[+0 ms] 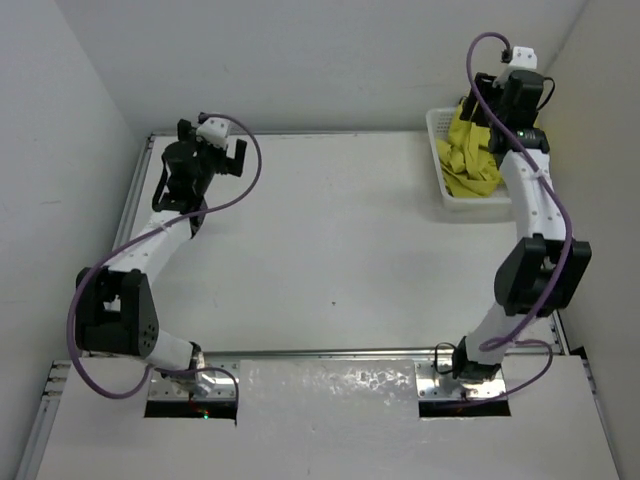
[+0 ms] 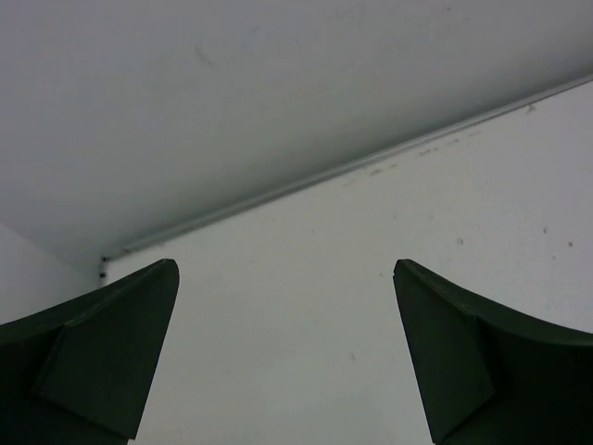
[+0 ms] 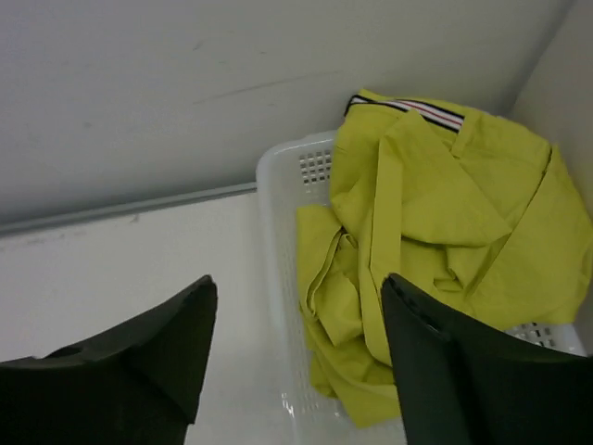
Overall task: Fold and stack the trousers
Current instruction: Grab the trousers from the pile, then move the trousers to the center of the board
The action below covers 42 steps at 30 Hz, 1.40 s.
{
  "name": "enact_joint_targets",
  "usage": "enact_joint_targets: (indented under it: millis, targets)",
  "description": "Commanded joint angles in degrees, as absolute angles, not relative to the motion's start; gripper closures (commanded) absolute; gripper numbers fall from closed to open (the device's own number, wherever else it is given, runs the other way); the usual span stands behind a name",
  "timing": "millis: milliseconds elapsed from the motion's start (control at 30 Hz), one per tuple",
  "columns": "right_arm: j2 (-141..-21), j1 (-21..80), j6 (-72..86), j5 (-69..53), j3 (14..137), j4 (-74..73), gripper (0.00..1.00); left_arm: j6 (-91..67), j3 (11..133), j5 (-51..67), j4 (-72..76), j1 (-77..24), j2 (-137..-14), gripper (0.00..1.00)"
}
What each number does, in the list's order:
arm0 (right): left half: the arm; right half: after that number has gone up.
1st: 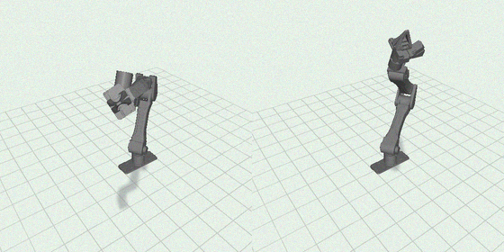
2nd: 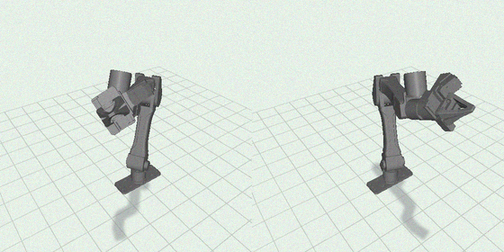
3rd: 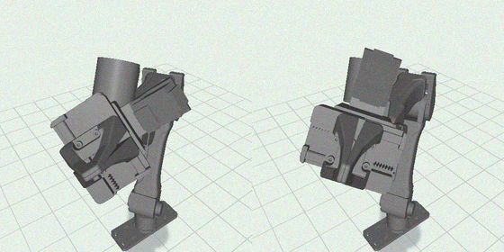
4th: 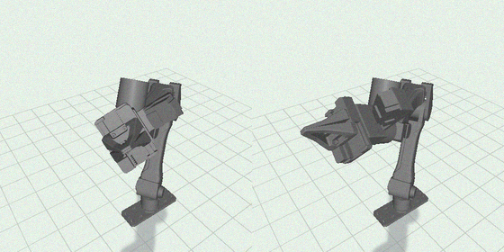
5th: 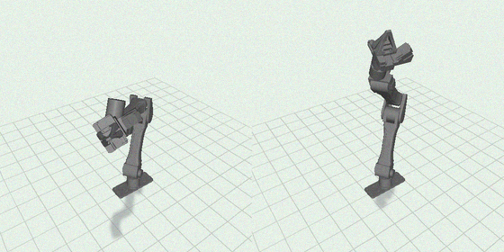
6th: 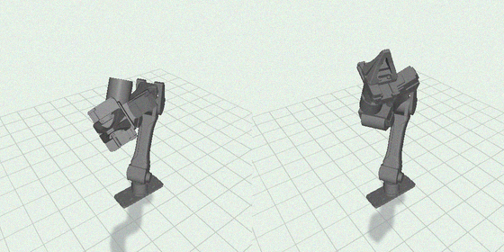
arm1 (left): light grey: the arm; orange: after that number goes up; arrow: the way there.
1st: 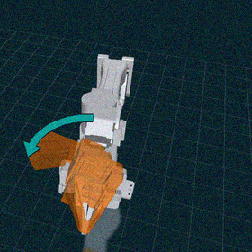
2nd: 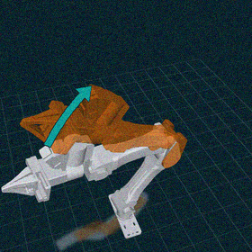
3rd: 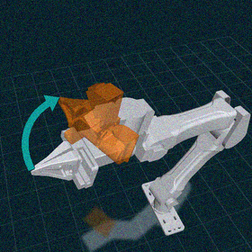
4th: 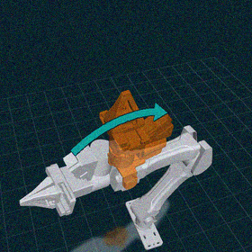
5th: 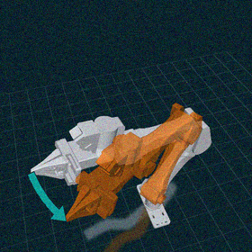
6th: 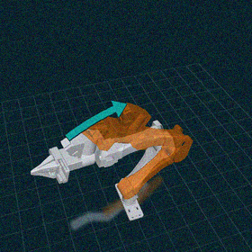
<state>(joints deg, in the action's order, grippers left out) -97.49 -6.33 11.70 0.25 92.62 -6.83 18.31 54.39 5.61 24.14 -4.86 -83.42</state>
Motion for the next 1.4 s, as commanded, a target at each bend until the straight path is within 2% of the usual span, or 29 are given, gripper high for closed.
enact_joint_targets:
  millis: [0,67,167,200,267,367,467,500,633,867,1133,1233,1267,1367]
  targets:
    - [-110.3,-9.8,18.8,4.8,101.9,-28.0,0.25,28.1,58.8,8.0,4.7,-6.4,-83.0,0.00]
    - [-119.4,-10.6,19.7,9.0,111.4,-30.6,0.07,29.2,60.5,7.7,0.8,-6.7,-82.9,0.00]
    - [-129.3,-10.8,17.6,11.2,126.7,-37.8,0.01,28.2,59.9,9.4,-2.4,-6.6,-81.6,0.00]
    - [-134.7,-10.7,17.1,10.7,129.0,-39.7,0.01,28.1,59.6,9.8,-3.5,-6.9,-81.4,0.00]
    - [-137.5,-10.7,17.2,8.1,130.5,-39.1,0.01,28.4,59.2,10.4,-4.1,-6.9,-81.3,0.00]
    - [-137.6,-10.7,18.2,6.2,122.1,-33.6,0.10,28.4,58.4,9.4,-4.0,-7.0,-81.6,0.00]
    - [-137.7,-10.7,18.0,6.2,122.0,-33.4,0.29,28.0,59.0,9.4,-4.7,-7.0,-82.6,0.00]
    - [-137.6,-10.7,16.9,6.0,122.4,-33.9,0.49,28.0,59.5,9.8,-5.1,-7.0,-83.1,0.00]
    - [-131.9,-10.7,14.4,7.4,123.3,-32.6,1.00,27.1,60.5,10.5,-4.8,-7.0,-84.0,0.00]
    - [-114.7,-10.8,11.0,10.9,125.1,-23.5,1.00,26.7,60.6,11.8,-4.0,-8.1,-82.6,0.00]
    - [-92.9,-7.3,17.0,0.3,127.8,-1.3,1.00,21.6,57.2,7.7,1.8,-8.3,-76.3,0.00]
    - [-87.2,3.9,12.4,-6.0,127.5,7.2,1.00,18.8,54.6,6.2,3.1,-8.3,-73.0,0.00]
    - [-86.4,10.9,11.6,-7.3,127.1,10.8,1.00,18.0,53.2,6.1,3.4,-8.3,-72.3,0.00]
    - [-86.9,22.4,11.6,-10.9,129.8,13.5,1.00,14.6,50.8,2.9,4.3,-8.3,-68.7,0.00]
